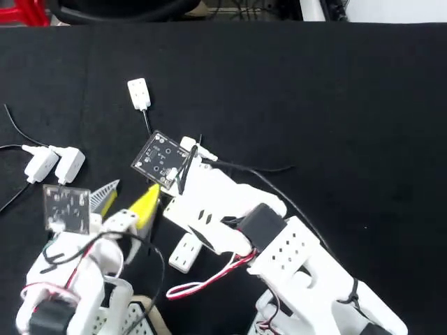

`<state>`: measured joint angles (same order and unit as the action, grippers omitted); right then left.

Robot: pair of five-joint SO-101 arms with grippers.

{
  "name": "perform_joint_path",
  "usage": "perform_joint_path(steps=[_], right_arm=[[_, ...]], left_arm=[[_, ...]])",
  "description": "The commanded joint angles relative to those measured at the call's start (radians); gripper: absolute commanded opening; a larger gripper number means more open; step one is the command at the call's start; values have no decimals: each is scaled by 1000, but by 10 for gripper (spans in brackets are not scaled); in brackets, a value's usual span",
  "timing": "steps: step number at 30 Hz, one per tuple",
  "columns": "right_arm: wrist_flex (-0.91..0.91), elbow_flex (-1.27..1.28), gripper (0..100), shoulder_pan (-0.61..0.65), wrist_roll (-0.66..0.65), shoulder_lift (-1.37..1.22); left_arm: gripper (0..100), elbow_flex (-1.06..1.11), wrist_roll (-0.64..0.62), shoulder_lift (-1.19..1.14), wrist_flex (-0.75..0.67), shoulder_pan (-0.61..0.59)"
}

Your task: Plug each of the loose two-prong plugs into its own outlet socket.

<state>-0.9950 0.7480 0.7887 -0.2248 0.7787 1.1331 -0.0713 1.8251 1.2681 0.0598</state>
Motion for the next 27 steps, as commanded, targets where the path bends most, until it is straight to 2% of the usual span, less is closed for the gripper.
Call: perform_joint_path(steps=[1,4,9,12,21,27], right_arm=[[-109,-91,12,-144,25,-2],[-164,-70,13,-256,-9,-4],[-91,105,14,-334,-120,4],[98,151,13,-344,-117,5],[671,193,12,-207,109,-2],[984,555,12,-361,189,7]], left_arm=[[244,137,54,0,-135,-180],[242,288,161,-2,-173,-292],[242,483,390,-2,-178,-361],[242,515,448,-2,-178,-348],[242,561,559,-2,-180,-300],[242,561,565,-2,-180,-300]])
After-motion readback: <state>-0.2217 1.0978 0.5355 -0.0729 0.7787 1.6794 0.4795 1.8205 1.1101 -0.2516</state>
